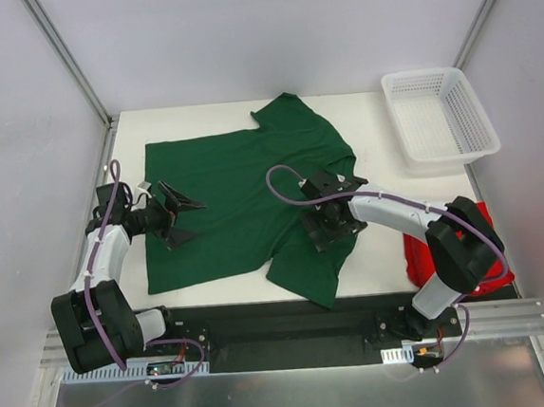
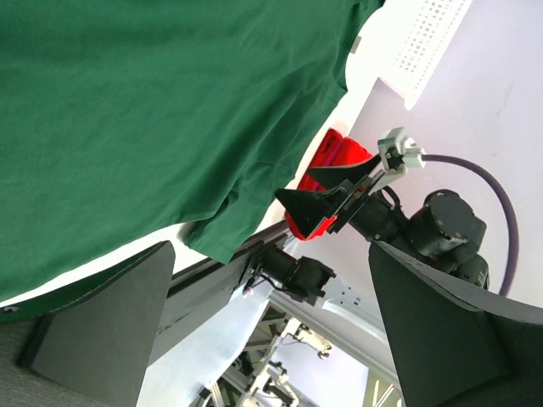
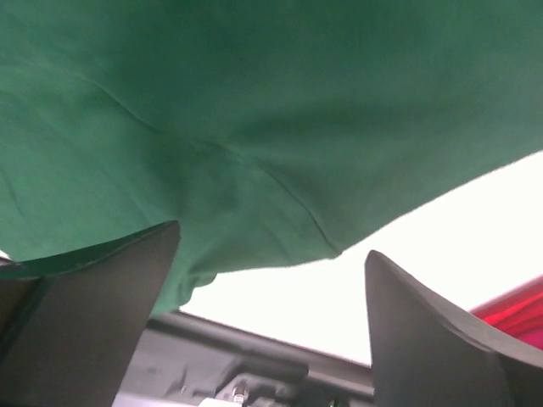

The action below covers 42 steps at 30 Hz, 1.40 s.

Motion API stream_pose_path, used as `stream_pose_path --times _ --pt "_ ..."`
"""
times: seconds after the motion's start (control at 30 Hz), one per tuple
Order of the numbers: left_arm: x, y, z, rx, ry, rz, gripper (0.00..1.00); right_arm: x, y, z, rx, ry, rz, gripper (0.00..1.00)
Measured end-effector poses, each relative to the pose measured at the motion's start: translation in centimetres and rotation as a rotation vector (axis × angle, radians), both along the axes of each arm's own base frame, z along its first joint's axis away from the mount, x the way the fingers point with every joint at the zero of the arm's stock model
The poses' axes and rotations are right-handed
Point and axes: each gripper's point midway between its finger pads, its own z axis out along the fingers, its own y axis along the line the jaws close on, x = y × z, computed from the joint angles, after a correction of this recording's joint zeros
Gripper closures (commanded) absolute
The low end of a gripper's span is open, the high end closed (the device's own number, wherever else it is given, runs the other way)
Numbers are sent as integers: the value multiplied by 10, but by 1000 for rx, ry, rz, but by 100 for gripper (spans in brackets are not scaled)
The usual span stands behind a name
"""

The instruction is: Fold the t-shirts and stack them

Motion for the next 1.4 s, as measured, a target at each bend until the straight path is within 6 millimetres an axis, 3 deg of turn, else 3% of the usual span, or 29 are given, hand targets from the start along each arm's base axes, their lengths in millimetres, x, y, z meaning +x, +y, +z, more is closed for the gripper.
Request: stream_pose_path --times 0.17,0.47,0.7,0.9,1.2,1.4 --pt "-4 -2 0 -10 -4 -3 1 4 22 1 67 -35 18 4" --pt "-9 -4 1 -26 -4 -8 1 -16 48 -7 195 53 26 4" --pt "-9 -5 4 -27 -13 -5 1 -53 32 -29 173 192 19 4" --pt "-11 -5 5 -27 -17 -4 1 -66 25 -29 164 232 24 4" --pt "-14 -6 2 -27 -13 -4 1 -93 -12 -26 17 335 51 4" --pt "-10 -4 -19 -24 51 -15 1 -102 -31 -21 -66 368 59 4"
